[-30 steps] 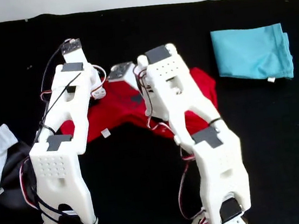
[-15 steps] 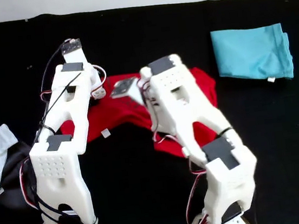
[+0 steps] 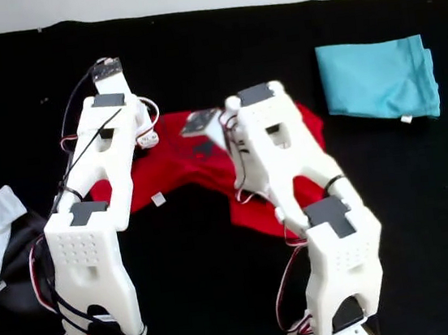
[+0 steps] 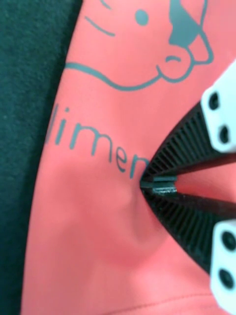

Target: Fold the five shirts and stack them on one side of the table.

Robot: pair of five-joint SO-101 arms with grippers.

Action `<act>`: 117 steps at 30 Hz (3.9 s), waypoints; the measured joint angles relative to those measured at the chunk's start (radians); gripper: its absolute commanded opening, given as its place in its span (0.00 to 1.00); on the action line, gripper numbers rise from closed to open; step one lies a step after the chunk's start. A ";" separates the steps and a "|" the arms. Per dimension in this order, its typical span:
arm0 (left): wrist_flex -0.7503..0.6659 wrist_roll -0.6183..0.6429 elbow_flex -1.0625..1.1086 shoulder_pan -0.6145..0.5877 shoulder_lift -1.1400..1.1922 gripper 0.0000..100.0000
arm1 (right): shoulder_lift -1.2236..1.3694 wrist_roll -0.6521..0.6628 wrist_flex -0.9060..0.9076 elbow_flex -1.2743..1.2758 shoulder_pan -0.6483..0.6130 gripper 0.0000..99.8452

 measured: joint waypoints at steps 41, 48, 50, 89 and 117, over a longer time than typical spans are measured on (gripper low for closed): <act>0.000 0.000 0.000 0.002 0.000 0.01 | 0.520 -0.075 -0.204 -0.752 0.322 0.17; -0.002 0.000 0.000 0.002 0.000 0.01 | 0.534 -0.075 0.048 -1.039 0.339 0.17; -0.002 0.000 0.000 0.002 0.000 0.01 | 0.534 -0.075 0.064 -1.085 0.339 0.17; -0.002 0.000 0.000 0.002 0.000 0.01 | -0.009 -0.021 -0.236 0.256 0.031 0.30; -0.002 0.000 0.000 0.002 0.000 0.01 | 0.172 -0.021 0.014 -0.086 0.084 0.14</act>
